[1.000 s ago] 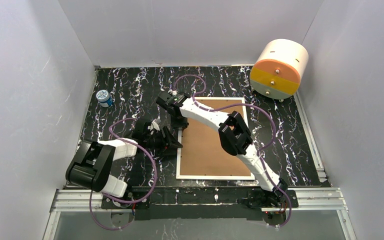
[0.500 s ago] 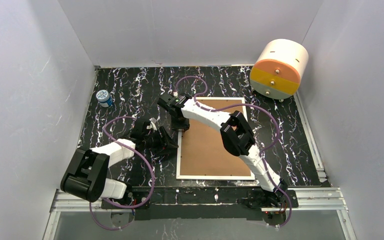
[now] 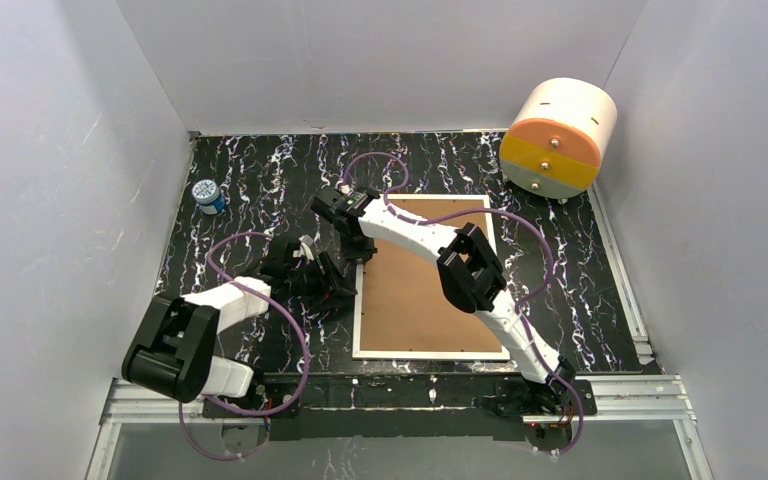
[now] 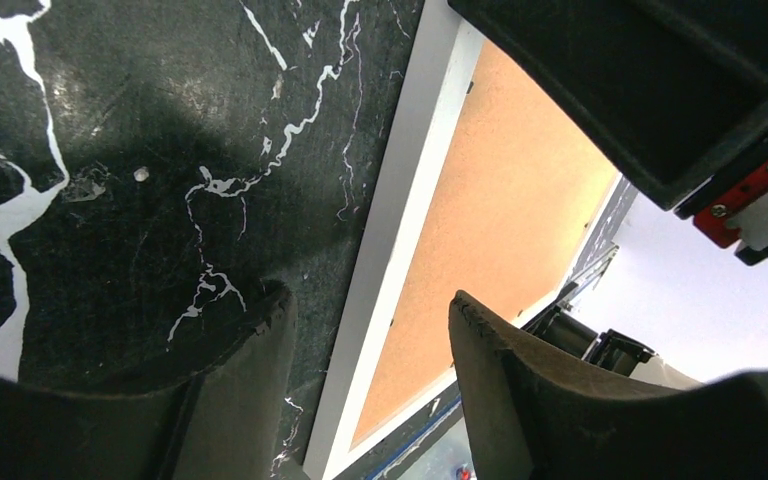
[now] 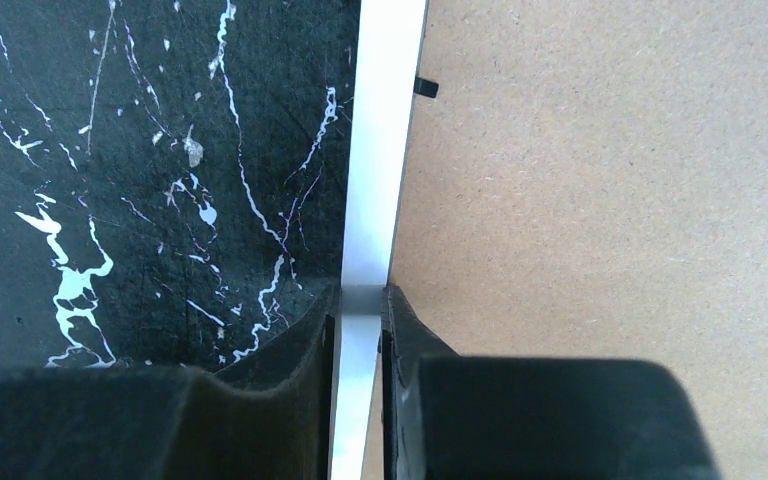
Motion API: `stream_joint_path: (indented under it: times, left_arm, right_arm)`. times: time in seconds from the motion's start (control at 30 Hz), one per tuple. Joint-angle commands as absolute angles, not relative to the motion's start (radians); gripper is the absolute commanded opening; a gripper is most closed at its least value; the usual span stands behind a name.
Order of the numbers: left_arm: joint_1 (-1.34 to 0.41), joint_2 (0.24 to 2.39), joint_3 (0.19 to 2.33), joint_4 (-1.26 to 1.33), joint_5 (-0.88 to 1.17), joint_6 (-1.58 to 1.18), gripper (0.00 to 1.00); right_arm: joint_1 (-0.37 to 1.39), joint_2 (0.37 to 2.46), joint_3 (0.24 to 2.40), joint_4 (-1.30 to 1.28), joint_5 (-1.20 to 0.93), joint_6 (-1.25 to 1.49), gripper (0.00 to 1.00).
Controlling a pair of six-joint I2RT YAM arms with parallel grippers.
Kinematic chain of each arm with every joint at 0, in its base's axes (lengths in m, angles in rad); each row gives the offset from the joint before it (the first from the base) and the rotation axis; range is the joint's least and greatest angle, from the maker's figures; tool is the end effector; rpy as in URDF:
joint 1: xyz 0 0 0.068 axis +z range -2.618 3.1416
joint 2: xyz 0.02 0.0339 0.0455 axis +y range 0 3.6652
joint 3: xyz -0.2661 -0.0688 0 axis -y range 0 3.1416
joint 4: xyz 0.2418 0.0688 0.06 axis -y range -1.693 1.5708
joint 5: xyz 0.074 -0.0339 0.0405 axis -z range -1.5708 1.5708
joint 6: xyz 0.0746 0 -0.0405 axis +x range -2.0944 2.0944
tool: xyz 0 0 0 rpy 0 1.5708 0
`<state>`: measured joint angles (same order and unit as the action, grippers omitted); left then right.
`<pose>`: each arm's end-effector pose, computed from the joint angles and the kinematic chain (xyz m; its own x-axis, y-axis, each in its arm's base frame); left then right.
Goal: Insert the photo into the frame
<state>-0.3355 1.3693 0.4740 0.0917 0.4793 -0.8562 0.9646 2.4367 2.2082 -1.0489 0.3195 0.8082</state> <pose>0.2361 -0.1188 0.1221 -0.8944 -0.3980 -0.2041 -0.1239 0.6590 -0.7419 0.3119 0.4088 0.1510 -0.9035 -0.0984 -0.4172 -0.1089 0.9941 0.0014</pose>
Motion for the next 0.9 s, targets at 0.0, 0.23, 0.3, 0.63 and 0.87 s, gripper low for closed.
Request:
stream_joint_path:
  times: [0.0, 0.23, 0.3, 0.63, 0.87]
  left_arm:
    - [-0.332, 1.427, 0.432, 0.039, 0.416, -0.810, 0.58]
    - [-0.333, 1.524, 0.438, 0.146, 0.526, -0.819, 0.63]
    - [-0.332, 1.542, 0.443, 0.165, 0.546, -0.822, 0.63]
    - [-0.332, 1.560, 0.456, 0.246, 0.632, -0.861, 0.58]
    - [-0.332, 1.593, 0.442, 0.341, 0.747, -0.905, 0.41]
  right_arm:
    - [0.970, 2.469, 2.233, -1.086, 0.321, 0.805, 0.19]
    - [0.969, 2.405, 2.332, -1.094, 0.288, 0.836, 0.19]
    - [0.965, 2.383, 2.333, -1.089, 0.274, 0.845, 0.19]
    - [0.948, 2.304, 2.252, -1.051, 0.204, 0.871, 0.19]
    - [0.925, 2.266, 2.235, -1.036, 0.152, 0.879, 0.28]
